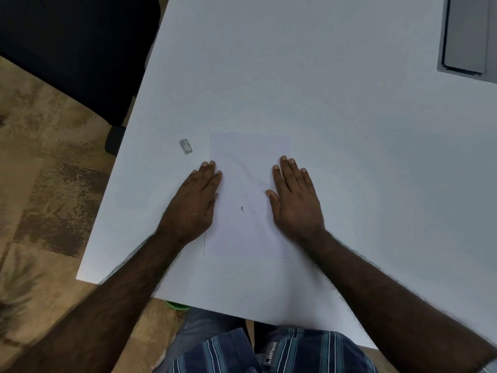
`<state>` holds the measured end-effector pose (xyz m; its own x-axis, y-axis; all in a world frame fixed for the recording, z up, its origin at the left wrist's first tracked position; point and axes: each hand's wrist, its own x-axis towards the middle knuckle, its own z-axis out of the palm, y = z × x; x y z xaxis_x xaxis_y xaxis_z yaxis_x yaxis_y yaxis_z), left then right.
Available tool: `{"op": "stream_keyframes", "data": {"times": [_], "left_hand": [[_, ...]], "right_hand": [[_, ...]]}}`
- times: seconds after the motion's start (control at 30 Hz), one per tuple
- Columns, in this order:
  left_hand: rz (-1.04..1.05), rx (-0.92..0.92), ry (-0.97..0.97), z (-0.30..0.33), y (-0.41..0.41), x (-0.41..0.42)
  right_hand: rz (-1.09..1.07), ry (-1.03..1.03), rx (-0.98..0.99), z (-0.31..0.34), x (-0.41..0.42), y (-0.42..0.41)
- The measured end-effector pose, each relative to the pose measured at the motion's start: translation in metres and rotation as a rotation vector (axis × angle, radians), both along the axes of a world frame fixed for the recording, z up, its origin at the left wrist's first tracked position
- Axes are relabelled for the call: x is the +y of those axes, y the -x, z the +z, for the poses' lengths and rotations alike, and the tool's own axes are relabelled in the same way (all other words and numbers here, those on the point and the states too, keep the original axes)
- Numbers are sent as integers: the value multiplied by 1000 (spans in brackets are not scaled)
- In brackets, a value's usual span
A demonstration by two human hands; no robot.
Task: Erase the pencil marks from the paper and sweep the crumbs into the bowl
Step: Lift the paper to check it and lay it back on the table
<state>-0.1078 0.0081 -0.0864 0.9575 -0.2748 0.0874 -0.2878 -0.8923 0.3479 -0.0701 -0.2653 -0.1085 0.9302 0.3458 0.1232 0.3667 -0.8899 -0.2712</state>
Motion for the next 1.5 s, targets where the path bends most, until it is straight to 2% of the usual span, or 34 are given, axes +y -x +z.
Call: {"op": "stream_keyframes", "data": {"times": [0.1,0.27,0.43,0.53,0.63,0.73,0.9,1.07,1.27,1.5], "left_hand": [[-58,25,-10,-3,1,0],[28,10,-14,1,-12,-1],[377,58,42,20,-29,-15],[721,243,181,32,-22,-25],[869,411,193,39,-13,-38],[909,473,238,43,-13,-49],[999,541,385,42,-28,-55],[1006,563,447,42,-33,-55],[934,470,582,34,-26,-47],[947,383,789,38,-18,-42]], "right_hand": [[-1,4,14,-1,0,0],[-9,-5,42,3,1,-1],[-191,-118,99,25,5,-8],[-333,-125,199,41,3,-13],[-417,-135,401,52,3,-11],[-438,-172,493,56,8,-5],[-523,-240,562,59,19,0],[-630,-367,609,65,25,1],[-765,-597,695,66,19,-6],[-820,-645,690,69,13,-1]]}}
